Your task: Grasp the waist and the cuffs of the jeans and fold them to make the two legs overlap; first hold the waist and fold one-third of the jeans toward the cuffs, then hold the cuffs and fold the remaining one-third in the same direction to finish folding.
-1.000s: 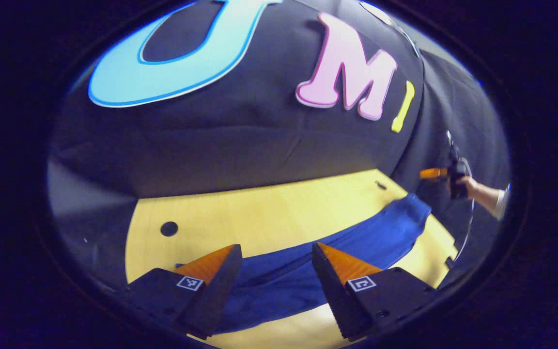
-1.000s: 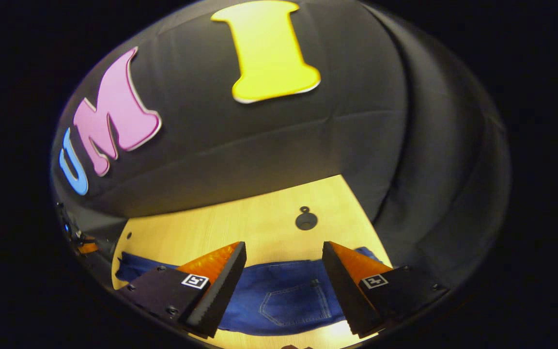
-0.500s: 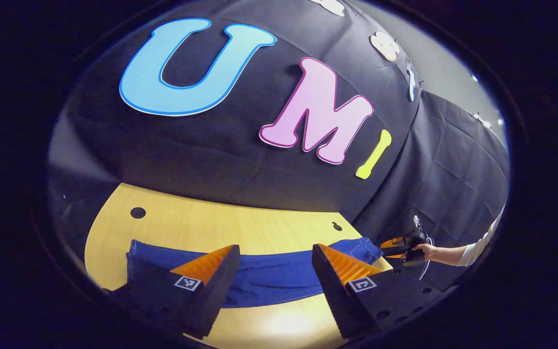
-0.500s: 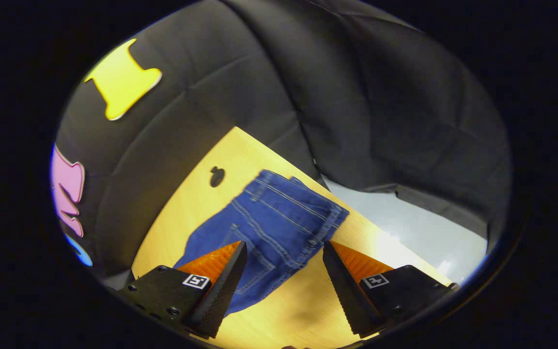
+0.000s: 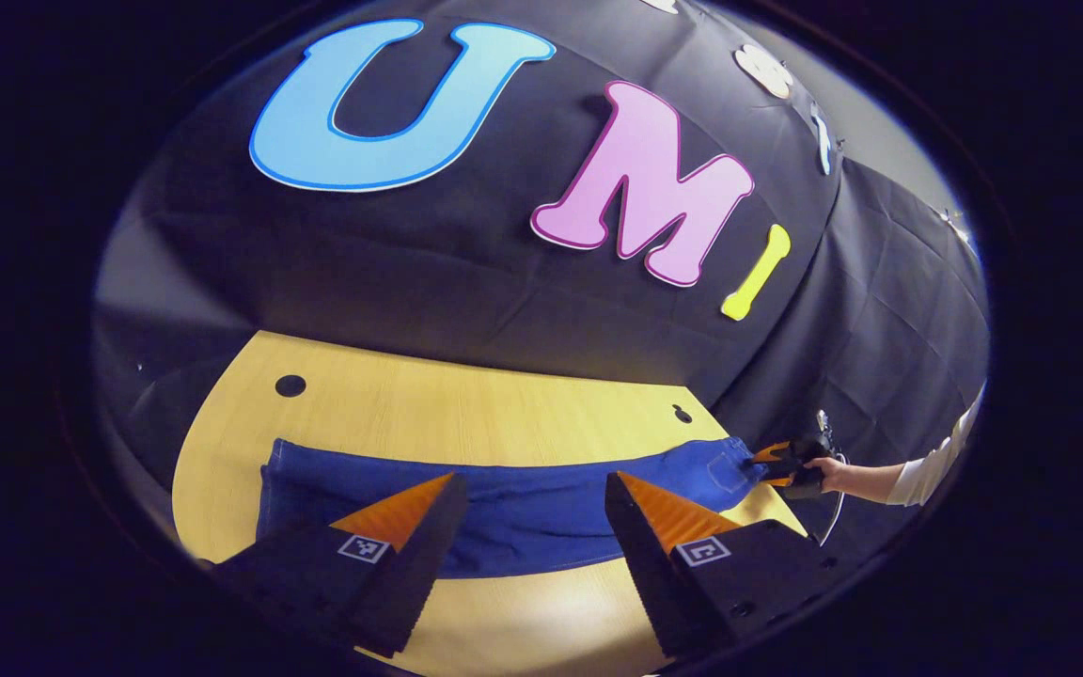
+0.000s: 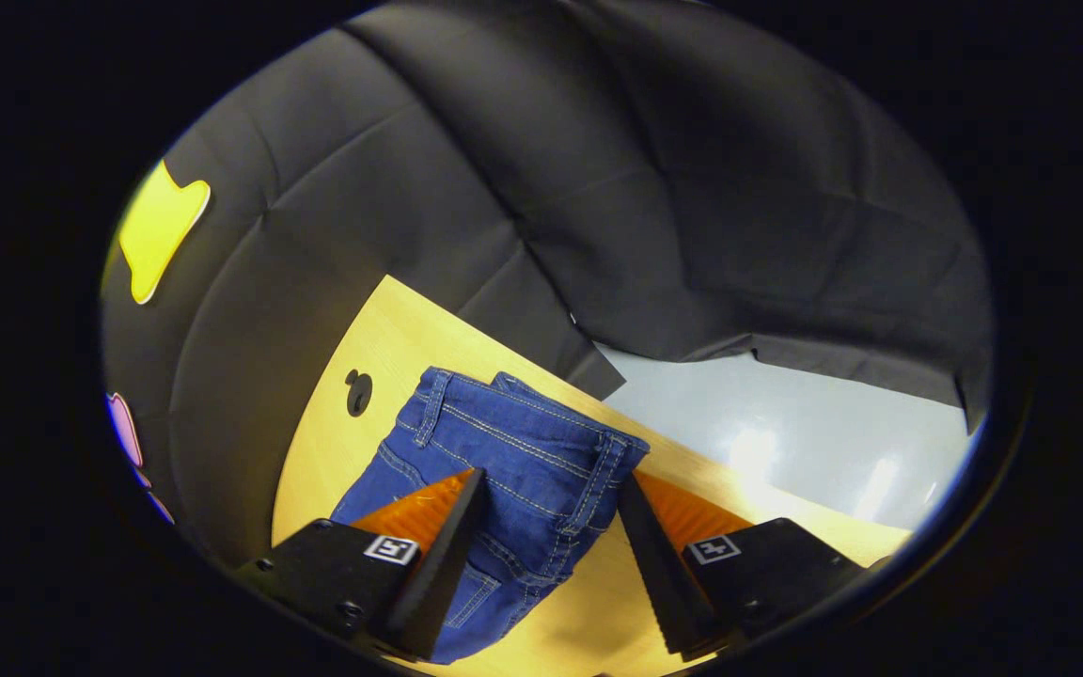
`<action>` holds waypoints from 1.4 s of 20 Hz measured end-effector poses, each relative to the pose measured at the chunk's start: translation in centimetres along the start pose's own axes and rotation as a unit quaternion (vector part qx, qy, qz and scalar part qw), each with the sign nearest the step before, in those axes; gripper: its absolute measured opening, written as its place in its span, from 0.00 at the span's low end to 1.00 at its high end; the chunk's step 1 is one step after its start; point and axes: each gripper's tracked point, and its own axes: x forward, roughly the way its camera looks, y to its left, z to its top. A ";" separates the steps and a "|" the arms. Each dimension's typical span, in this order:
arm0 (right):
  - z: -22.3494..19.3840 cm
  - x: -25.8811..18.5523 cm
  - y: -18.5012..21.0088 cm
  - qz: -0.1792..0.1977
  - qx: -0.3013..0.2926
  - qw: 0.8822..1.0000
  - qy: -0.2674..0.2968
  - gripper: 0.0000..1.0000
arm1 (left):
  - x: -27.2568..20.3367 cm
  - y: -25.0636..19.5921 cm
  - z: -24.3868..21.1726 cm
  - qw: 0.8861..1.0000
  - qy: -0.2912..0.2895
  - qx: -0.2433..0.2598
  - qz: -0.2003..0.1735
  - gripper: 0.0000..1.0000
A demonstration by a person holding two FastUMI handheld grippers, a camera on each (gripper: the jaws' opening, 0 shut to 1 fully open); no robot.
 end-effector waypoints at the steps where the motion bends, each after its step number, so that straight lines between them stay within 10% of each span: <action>1: 0.0 0.1 -0.4 -0.005 -0.008 1.000 -0.005 0.83 | 0.5 -0.1 -0.4 1.000 0.006 -0.008 0.001 0.94; 5: 0.2 0.6 0.3 0.013 -0.031 0.999 -0.018 0.29 | 1.7 -1.2 -1.4 1.000 0.022 -0.003 -0.002 0.95; 10: 2.2 -1.8 2.6 0.055 -0.042 0.996 -0.062 0.13 | 1.7 -2.5 -0.7 1.000 0.019 0.006 -0.007 0.95; 20: 5.7 -21.9 14.6 0.219 -0.159 0.951 -0.150 0.13 | -4.4 0.6 -1.8 0.999 0.002 0.014 -0.029 0.94; 28: 6.2 -33.4 9.9 0.334 -0.222 0.910 -0.106 0.12 | -10.9 7.3 -2.8 0.999 -0.016 -0.028 0.002 0.94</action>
